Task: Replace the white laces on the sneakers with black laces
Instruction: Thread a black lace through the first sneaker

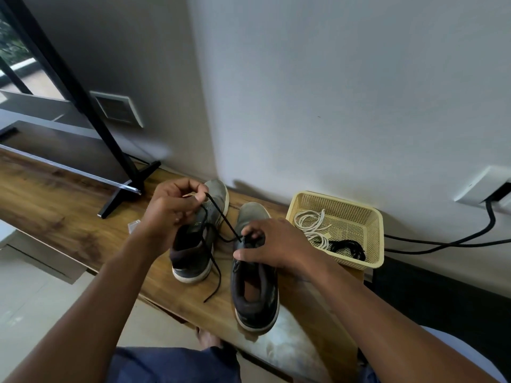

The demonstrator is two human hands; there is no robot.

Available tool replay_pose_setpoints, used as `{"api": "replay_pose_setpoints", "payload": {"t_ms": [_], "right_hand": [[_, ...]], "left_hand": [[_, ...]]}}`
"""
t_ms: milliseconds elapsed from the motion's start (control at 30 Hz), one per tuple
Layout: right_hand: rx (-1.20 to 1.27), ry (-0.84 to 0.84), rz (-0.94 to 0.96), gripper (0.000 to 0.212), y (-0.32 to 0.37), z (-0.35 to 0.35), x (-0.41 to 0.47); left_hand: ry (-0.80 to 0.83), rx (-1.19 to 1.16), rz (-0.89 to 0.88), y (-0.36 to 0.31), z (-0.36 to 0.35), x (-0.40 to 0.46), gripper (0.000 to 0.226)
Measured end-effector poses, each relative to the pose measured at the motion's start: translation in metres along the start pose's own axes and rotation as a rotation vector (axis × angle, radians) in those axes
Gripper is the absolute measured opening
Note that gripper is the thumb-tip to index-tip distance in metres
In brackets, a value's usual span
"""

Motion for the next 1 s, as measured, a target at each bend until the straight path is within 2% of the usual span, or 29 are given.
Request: {"api": "replay_pose_setpoints", "payload": {"t_ms": [100,167,233,300,367,400,467,533,600,667,767,833,1000], "right_hand": [[-0.002,0.008,-0.009,0.068,0.001,0.0,0.0],[-0.017,0.006,-0.005,0.066,0.002,0.0,-0.001],[-0.007,-0.003,0.0,0.064,0.002,0.001,-0.002],[0.011,-0.02,0.012,0.064,0.003,0.003,-0.003],[-0.004,-0.032,0.041,0.069,0.005,0.005,-0.003],[-0.02,-0.031,0.051,0.072,0.006,0.005,-0.003],[-0.037,-0.015,0.04,0.08,0.005,0.005,-0.001],[-0.042,0.0,0.011,0.084,0.003,0.004,0.0],[-0.043,-0.003,0.016,0.082,0.003,0.004,0.0],[-0.039,-0.017,0.037,0.079,0.005,0.005,0.0],[-0.04,-0.017,0.064,0.081,0.007,0.005,0.001],[-0.04,-0.013,0.065,0.083,0.008,0.005,0.001],[-0.014,0.006,0.058,0.079,0.01,0.005,-0.001]], "left_hand": [[0.022,-0.033,0.004,-0.002,-0.002,-0.002,0.007],[0.093,0.179,-0.006,-0.002,-0.005,-0.001,0.006],[0.243,0.393,0.009,0.003,-0.011,0.0,0.011],[0.418,0.56,0.144,0.017,-0.016,-0.004,0.017],[0.515,0.732,0.297,0.032,-0.014,-0.007,0.02],[0.505,0.815,0.339,0.038,-0.011,-0.006,0.02],[0.355,0.986,0.303,0.04,-0.005,-0.001,0.015],[0.1,1.141,0.153,0.029,-0.007,0.003,0.008],[-0.003,1.193,0.029,0.021,-0.022,0.006,0.004],[0.088,1.268,0.068,0.031,-0.041,0.011,0.021],[0.25,1.512,0.193,0.053,-0.065,0.017,0.032],[0.223,1.555,0.194,0.057,-0.069,0.019,0.032],[0.141,1.498,0.253,0.063,-0.058,0.024,0.028]]}}
Point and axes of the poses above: each hand's wrist, its own x-axis towards the middle knuckle, its own z-axis out of the back of the hand, y = z × x, the point moved 5 cm from there along x, towards the middle knuckle, and after that the axes turned 3 degrees about y, right-handed, at the moved point
